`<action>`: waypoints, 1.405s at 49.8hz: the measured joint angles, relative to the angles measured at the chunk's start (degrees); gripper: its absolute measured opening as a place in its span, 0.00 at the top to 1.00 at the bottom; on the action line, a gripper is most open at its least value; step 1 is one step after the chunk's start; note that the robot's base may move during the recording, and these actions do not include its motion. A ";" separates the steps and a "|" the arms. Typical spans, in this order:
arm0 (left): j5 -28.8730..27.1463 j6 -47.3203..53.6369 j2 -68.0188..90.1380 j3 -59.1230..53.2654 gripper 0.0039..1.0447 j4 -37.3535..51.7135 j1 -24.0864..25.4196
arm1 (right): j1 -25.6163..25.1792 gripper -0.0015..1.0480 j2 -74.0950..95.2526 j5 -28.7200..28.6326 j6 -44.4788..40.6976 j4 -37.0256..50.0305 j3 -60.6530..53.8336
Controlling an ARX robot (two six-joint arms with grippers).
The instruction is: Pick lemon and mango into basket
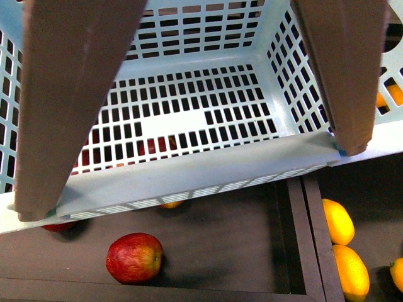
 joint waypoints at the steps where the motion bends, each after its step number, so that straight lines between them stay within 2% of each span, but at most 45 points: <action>1: -0.04 0.00 0.00 0.00 0.74 0.00 0.00 | 0.11 0.34 -1.46 -0.70 0.37 0.13 -1.25; 11: -0.17 0.00 0.00 0.00 0.74 0.00 0.02 | 2.16 0.34 -19.76 -5.35 5.81 -0.24 -14.45; 25: -0.20 0.02 0.00 0.00 0.74 0.00 0.02 | 10.38 0.34 -44.52 -3.74 17.86 -4.74 -19.74; 29: -0.17 0.00 0.00 0.00 0.74 0.00 0.02 | 14.14 0.34 -49.09 -1.64 21.31 -5.64 -19.76; 34: -0.15 0.00 0.00 0.00 0.74 0.00 0.02 | 22.38 0.34 -54.25 3.39 25.27 -6.23 -19.58; 40: -0.15 0.00 0.00 0.00 0.74 0.00 0.00 | 32.74 0.34 -54.62 10.45 26.47 -6.97 -18.99; 47: -0.24 0.02 0.00 0.00 0.74 0.00 0.02 | 41.38 0.34 -52.89 15.54 27.17 -6.97 -18.99; 60: -0.20 0.02 0.00 0.00 0.74 0.00 0.02 | 50.77 0.34 -50.88 18.93 29.03 -6.54 -19.82; 67: -0.15 0.02 0.00 0.00 0.74 0.00 0.00 | 53.02 0.34 -50.86 19.12 29.07 -6.56 -21.38; 70: -0.15 0.00 0.00 0.00 0.74 0.00 0.02 | 53.22 0.28 -50.80 19.43 29.11 -6.58 -21.79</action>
